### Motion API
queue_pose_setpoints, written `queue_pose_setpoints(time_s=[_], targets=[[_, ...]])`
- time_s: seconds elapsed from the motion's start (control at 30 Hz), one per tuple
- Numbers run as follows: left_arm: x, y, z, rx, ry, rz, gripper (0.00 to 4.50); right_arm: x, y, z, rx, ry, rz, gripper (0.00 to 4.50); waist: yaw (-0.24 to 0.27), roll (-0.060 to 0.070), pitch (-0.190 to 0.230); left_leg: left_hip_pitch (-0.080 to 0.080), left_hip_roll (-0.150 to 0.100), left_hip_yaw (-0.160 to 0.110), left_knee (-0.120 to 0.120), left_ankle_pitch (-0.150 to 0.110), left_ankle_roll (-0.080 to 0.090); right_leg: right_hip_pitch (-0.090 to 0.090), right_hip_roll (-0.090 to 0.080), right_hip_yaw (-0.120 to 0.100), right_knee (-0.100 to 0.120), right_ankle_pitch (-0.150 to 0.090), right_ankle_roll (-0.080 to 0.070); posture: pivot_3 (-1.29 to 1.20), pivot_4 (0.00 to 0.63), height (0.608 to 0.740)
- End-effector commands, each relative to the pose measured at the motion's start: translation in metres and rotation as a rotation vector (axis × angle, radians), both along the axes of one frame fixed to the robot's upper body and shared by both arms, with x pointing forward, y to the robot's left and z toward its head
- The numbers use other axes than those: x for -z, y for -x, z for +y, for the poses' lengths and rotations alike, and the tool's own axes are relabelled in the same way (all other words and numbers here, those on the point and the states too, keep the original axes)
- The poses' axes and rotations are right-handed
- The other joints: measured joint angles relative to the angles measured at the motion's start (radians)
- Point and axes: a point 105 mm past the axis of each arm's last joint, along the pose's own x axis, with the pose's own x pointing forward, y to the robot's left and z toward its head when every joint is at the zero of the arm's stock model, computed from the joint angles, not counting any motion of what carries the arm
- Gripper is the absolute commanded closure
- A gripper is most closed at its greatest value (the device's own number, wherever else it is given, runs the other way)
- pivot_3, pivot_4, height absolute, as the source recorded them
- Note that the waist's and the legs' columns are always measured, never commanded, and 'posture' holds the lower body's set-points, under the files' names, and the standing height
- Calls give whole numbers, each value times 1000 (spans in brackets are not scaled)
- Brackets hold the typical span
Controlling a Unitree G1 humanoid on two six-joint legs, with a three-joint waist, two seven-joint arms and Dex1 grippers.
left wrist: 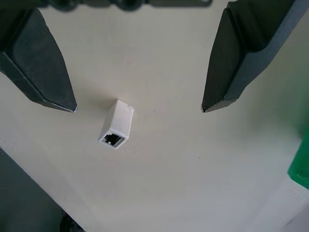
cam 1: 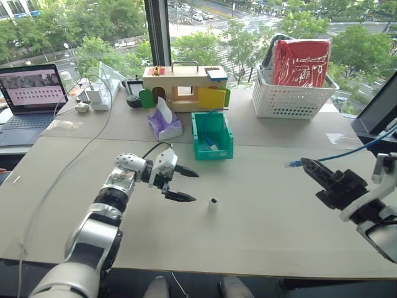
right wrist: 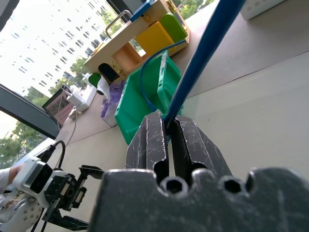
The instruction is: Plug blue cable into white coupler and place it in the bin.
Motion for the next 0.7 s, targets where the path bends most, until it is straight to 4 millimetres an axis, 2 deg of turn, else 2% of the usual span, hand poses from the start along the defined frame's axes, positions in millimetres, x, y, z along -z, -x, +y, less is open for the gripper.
queue_pose_setpoints(time_s=[0.03,0.1,0.13,0.2,0.27,0.37,0.43,0.5,0.57,0.7], targets=[[-22,2,4,-53,53,23,88,-8,-4,5,-39,17,-41,4500,0,0,0,0,0,0,0,0,0,0,0,0,0,0,0,0,150,724],[-29,1,7,-146,118,41,88,-7,-8,7,-51,16,-43,4500,0,0,0,0,0,0,0,0,0,0,0,0,0,0,0,0,150,724],[-33,-6,13,-280,208,32,88,-6,-10,8,-61,11,-44,4500,0,0,0,0,0,0,0,0,0,0,0,0,0,0,0,0,150,724],[-29,-6,35,-455,299,38,88,-4,-13,10,-74,5,-42,4500,-4,1,-1,0,0,0,0,0,0,0,0,0,0,0,0,0,150,724],[-14,10,56,-561,312,77,88,-1,-16,10,-86,3,-38,4500,-14,2,-1,0,2,0,0,0,0,0,0,0,0,0,0,0,150,724],[0,39,63,-598,300,114,88,1,-19,11,-99,4,-36,4500,-14,2,-1,1,2,0,-1,0,0,-1,1,0,1,0,-1,0,150,724],[16,70,58,-585,272,131,88,1,-22,14,-123,0,-43,4500,-8,2,-1,1,2,0,0,0,0,-1,1,0,1,0,-1,0,150,724],[22,92,49,-574,269,162,88,0,-24,17,-139,-3,-47,4500,-2,2,-1,1,2,1,1,0,0,0,0,0,0,0,-1,0,150,724],[25,102,38,-601,254,160,88,0,-28,19,-153,-3,-50,4500,5,2,-2,1,2,2,1,0,0,1,-1,0,-1,0,-1,0,150,724],[27,106,10,-611,221,65,88,-1,-29,21,-160,0,-53,4500,18,3,-2,2,1,1,1,0,0,1,0,0,0,0,-1,0,150,724]])
